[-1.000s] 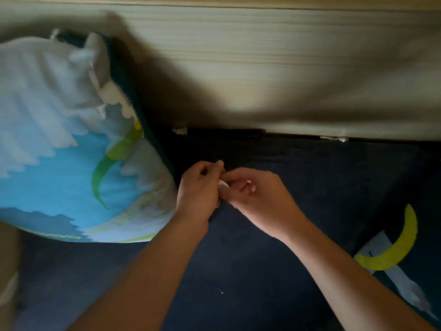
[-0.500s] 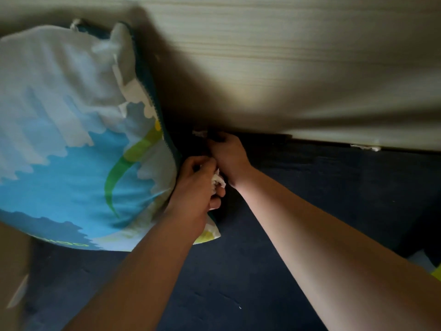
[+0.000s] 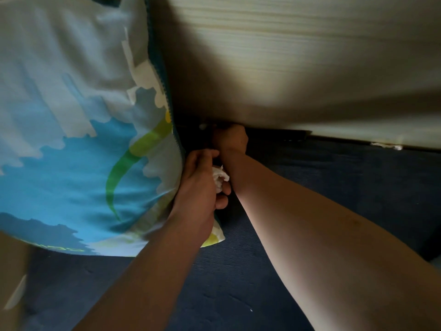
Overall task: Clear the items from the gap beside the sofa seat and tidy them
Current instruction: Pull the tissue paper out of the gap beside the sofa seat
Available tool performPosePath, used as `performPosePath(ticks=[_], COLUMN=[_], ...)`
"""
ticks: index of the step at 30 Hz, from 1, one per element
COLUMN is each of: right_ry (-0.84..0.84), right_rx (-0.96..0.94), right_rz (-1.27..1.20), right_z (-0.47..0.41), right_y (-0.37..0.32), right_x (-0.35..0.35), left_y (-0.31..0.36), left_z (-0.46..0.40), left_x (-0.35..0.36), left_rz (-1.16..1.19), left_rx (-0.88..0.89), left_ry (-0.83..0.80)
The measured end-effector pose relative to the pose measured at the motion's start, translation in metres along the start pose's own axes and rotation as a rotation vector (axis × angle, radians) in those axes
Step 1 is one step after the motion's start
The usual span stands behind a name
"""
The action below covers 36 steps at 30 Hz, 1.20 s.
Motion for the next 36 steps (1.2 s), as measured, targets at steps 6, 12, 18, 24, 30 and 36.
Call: performPosePath(ticks=[6,12,18,24,30,36], right_ry=[-0.063,-0.115,-0.201,-0.161,-0.08,0.038], right_rx=[-0.011,0.218,0.102,-0.044,-0.243,-0.507], right_rz=[-0.05,-0.563,-0.565,-0.524,-0.329,0.069], right_z=[0.011,0.06,0.127,0.152,0.151,0.152], right_y=[-0.007,0.008,0.01,0.008,0.003,-0.014], right_x=[-0.001,-0.062,-0.136,-0.16,-0.184,-0.202], left_y=[-0.002,0.0,0.002,0.006,0.002,0.0], left_z=[0.004,0.011,0.021,0.027,0.029,0.034], left_x=[0.004,0.009,0.023,0.048,0.077,0.112], left_rz=[-0.073,-0.066,-0.09,-0.102,-0.194,-0.182], left_rx=[0.0,-0.03,-0.084,-0.033,-0.028,-0.025], left_ry=[-0.017,-0.053,-0.139,-0.208,-0.225,-0.283])
Point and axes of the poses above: each hand's wrist, its own z-axis away from the middle knuckle, its own x-axis out of the palm, y = z × x, the point moved 9 cm from there along -z, towards the middle knuckle, and after that the axes turned 14 degrees about -z, right-handed, at the moved point
